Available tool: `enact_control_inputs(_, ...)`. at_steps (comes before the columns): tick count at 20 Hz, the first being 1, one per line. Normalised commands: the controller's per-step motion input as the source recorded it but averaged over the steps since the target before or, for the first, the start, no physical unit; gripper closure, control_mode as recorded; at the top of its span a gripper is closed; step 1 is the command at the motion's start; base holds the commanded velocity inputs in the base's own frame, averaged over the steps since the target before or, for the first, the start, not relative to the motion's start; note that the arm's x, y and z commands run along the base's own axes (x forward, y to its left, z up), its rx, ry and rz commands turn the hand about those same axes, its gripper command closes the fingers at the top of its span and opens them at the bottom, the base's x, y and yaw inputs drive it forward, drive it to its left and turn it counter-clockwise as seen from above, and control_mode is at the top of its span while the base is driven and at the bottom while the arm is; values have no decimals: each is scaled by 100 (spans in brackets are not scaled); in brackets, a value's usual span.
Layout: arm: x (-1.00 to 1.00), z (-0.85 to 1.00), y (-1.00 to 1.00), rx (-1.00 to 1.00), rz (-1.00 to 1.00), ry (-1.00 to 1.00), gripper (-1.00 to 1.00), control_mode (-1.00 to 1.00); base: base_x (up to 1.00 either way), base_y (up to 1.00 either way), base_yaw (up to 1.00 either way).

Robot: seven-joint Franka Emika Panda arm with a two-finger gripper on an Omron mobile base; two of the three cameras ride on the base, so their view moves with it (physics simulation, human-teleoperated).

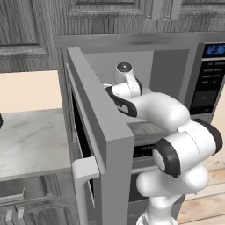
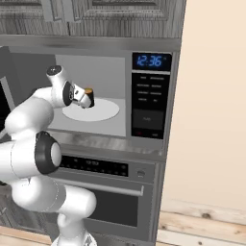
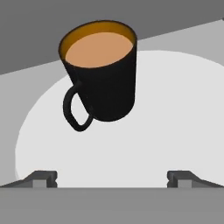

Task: Pick the cup of tea, navigate to the dining table, and place it on the saucer.

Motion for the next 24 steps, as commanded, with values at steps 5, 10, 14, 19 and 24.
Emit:
enact_control_inputs(5,37,-16,17,0,-1,0,-100,-100,0,0,0)
enact_control_inputs(10,27,0,19,0,-6,0,-100,-100,0,0,0)
enact_control_inputs(14,1,0,0,0,-18,0,-100,-100,0,0,0)
enact_control_inputs(19,2,0,0,0,-19,0,-100,-100,0,0,0)
enact_control_inputs(24,18,0,0,0,-13,0,-100,-100,0,0,0)
